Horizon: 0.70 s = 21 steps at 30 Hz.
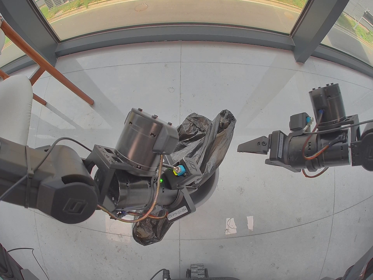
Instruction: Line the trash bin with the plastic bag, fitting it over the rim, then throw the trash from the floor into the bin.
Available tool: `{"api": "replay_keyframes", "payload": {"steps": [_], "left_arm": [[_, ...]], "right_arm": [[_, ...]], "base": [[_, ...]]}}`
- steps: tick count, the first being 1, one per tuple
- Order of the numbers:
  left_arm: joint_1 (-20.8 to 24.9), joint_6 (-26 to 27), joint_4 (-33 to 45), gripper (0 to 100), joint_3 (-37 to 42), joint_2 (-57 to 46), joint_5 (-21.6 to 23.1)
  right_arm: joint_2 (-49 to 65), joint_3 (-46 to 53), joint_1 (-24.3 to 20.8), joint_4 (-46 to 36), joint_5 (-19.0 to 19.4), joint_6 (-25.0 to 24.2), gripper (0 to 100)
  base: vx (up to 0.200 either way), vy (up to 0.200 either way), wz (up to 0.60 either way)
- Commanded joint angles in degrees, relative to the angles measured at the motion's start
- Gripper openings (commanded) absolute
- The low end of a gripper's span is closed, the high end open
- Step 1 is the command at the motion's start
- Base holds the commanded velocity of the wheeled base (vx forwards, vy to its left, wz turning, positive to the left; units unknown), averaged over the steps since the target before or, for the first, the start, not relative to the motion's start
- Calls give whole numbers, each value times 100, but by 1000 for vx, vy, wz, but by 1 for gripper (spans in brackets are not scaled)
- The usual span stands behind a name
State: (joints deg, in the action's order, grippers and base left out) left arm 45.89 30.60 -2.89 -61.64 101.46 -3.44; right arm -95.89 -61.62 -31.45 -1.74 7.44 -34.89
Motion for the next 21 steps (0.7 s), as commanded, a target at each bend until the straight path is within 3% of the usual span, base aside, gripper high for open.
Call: {"api": "replay_keyframes", "payload": {"steps": [1,21], "left_arm": [[8,-1,-71,0,73,-4,1],[8,-10,-98,0,125,5,1]], "right_arm": [[-404,-166,-36,-10,3,0,100],[-1010,-851,-133,16,-32,17,100]], "base": [[0,0,0],[0,0,0]]}}
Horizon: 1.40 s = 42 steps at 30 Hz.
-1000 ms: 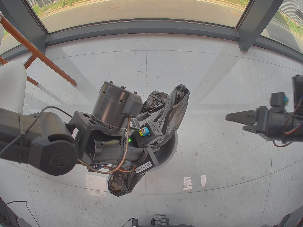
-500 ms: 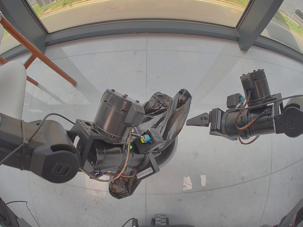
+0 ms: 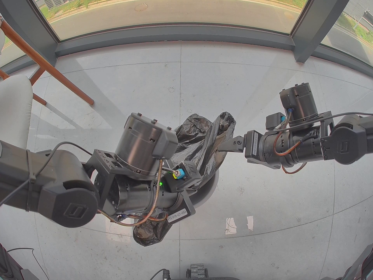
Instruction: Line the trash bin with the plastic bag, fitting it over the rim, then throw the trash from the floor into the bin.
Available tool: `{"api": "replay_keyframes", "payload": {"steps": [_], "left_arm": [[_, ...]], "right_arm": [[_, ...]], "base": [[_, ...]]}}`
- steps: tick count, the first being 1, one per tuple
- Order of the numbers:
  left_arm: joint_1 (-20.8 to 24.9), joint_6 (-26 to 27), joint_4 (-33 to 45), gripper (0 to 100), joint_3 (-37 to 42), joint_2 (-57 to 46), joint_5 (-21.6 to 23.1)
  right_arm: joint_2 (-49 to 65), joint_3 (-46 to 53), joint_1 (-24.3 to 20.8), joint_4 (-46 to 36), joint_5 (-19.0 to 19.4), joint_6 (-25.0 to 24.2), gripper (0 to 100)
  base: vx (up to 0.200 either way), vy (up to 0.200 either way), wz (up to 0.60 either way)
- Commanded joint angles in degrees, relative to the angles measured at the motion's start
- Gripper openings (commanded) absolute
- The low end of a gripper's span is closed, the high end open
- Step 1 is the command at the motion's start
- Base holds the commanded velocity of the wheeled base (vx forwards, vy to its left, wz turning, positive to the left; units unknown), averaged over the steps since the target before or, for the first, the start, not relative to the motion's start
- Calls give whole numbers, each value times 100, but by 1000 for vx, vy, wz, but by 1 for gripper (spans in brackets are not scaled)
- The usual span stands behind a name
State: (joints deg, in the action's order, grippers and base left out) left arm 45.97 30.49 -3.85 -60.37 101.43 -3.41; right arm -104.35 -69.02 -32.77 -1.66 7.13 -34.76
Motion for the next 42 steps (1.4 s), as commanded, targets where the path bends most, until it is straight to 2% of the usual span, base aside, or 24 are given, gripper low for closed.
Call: {"api": "replay_keyframes", "payload": {"steps": [1,31,32,42], "left_arm": [[0,1,-1,0,-1,9,-1],[-9,-245,-168,0,78,26,-168],[-9,-245,-168,0,78,35,-168],[-36,-228,-168,0,-133,413,-168]], "right_arm": [[-164,-111,-1,8,-1,4,100],[-516,-234,-133,34,-19,-5,100],[-534,-243,-160,34,-28,-5,0],[-727,-226,-256,43,-36,-5,0]], "base": [[0,0,0],[0,0,0],[0,0,0],[0,0,0]]}}
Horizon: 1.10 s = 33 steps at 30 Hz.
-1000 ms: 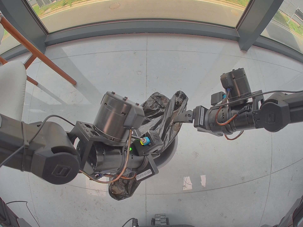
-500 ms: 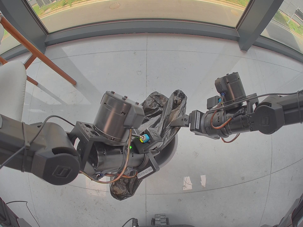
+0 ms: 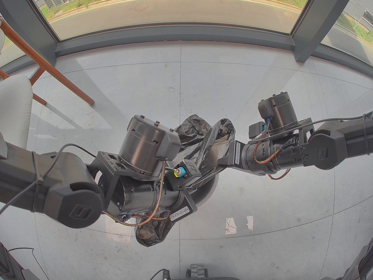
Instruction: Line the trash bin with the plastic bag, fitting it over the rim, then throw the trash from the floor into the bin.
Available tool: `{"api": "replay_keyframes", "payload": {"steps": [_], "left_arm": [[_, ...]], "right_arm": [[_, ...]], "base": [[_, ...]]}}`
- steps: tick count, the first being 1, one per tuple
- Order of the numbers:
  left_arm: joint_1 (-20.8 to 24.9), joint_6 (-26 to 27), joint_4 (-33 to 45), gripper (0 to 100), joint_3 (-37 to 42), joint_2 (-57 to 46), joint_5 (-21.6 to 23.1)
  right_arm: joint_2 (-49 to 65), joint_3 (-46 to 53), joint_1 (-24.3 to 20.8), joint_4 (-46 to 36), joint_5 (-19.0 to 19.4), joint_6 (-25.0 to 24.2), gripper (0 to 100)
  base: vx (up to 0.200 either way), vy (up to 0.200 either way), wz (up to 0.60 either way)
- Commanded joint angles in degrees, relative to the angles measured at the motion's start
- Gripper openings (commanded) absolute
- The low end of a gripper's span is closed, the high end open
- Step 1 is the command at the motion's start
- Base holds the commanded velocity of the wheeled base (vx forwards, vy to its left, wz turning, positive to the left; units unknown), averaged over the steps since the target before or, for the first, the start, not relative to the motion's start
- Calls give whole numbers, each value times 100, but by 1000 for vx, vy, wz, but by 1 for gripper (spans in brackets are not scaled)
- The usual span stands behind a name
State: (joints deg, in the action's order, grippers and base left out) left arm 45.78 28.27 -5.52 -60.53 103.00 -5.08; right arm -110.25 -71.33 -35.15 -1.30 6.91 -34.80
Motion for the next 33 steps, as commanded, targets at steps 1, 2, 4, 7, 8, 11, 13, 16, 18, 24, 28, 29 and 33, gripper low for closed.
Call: {"api": "replay_keyframes", "payload": {"steps": [1,2,4,7,8,11,13,16,18,24,28,29,33], "left_arm": [[-16,-14,-1,0,-179,344,-1],[-16,-14,-1,0,-188,353,-1],[-16,-23,-1,0,-328,572,-1],[-16,-76,-10,0,-504,836,-37],[-25,-120,-1,0,-653,950,-81],[-34,-243,-1,0,-900,1170,-124],[-34,-287,-1,0,-943,1196,-124],[-69,-313,-1,0,-882,1196,-124],[-78,-313,-1,0,-838,1196,-124],[-78,-340,-10,100,-847,1214,-151],[-78,-515,-116,100,-864,1231,-160],[-78,-515,-116,100,-864,1231,-160],[-78,-524,-116,100,-856,1381,-168]], "right_arm": [[-163,5,-10,7,-23,0,0],[-163,5,-10,7,-23,0,0],[-269,-13,25,16,-23,18,0],[-365,-13,113,227,-41,44,0],[-409,14,148,429,-41,44,0],[-462,75,245,693,-50,44,0],[-445,84,298,675,-41,53,0],[-427,163,394,711,-41,70,0],[-427,242,474,719,-41,149,0],[-453,444,658,746,-32,475,0],[-436,444,649,746,-32,457,0],[-436,444,649,746,-32,457,0],[-418,471,632,746,-41,457,0]], "base": [[0,0,0],[0,0,0],[0,0,0],[0,0,0],[0,0,0],[0,0,0],[0,0,0],[0,0,0],[0,0,0],[0,0,0],[0,0,0],[0,0,0],[0,0,0]]}}
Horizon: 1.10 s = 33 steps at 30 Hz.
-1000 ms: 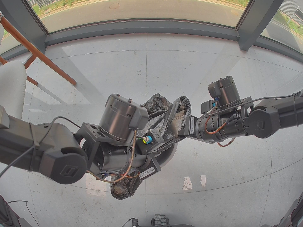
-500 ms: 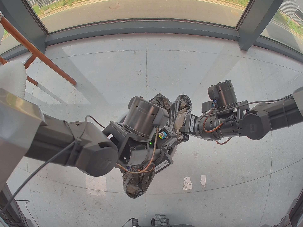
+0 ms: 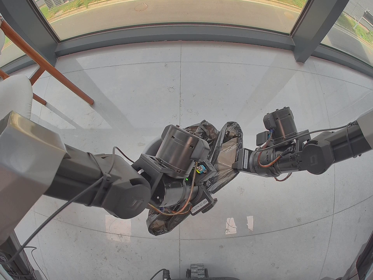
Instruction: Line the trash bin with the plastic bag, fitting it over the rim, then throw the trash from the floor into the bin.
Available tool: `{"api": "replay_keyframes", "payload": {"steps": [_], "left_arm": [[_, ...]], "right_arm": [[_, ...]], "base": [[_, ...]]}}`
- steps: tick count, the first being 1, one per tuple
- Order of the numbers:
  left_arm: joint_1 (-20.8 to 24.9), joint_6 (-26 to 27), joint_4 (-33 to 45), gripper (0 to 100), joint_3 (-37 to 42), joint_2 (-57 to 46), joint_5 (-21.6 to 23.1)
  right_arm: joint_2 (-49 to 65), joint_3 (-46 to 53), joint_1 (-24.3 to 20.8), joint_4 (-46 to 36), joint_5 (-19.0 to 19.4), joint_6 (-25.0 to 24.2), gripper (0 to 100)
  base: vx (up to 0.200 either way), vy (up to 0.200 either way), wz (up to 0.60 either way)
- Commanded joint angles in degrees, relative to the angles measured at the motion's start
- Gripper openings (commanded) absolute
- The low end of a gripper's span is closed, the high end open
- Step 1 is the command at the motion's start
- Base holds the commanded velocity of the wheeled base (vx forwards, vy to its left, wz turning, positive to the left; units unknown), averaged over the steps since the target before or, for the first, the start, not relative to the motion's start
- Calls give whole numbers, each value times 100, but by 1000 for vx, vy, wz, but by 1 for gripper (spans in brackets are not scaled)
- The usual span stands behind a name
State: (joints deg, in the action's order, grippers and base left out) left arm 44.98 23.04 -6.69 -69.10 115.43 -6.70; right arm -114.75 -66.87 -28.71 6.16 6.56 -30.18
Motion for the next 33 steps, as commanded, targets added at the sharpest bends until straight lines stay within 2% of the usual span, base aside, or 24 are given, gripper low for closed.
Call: {"api": "replay_keyframes", "payload": {"steps": [1,8,17,24,33], "left_arm": [[2,-1,-7,100,-16,155,-6],[-16,-63,-7,100,-412,252,-173],[46,-898,54,100,-535,50,-217],[2,-907,10,100,-543,50,-393],[10,-915,1,100,-535,225,-402]], "right_arm": [[32,42,-21,0,-5,-5,0],[40,139,-38,0,-5,13,0],[32,218,-3,0,-5,13,0],[23,209,-47,0,-5,13,0],[14,183,-38,8,-5,21,0]], "base": [[0,0,0],[0,0,0],[0,0,0],[0,0,0],[0,0,0]]}}
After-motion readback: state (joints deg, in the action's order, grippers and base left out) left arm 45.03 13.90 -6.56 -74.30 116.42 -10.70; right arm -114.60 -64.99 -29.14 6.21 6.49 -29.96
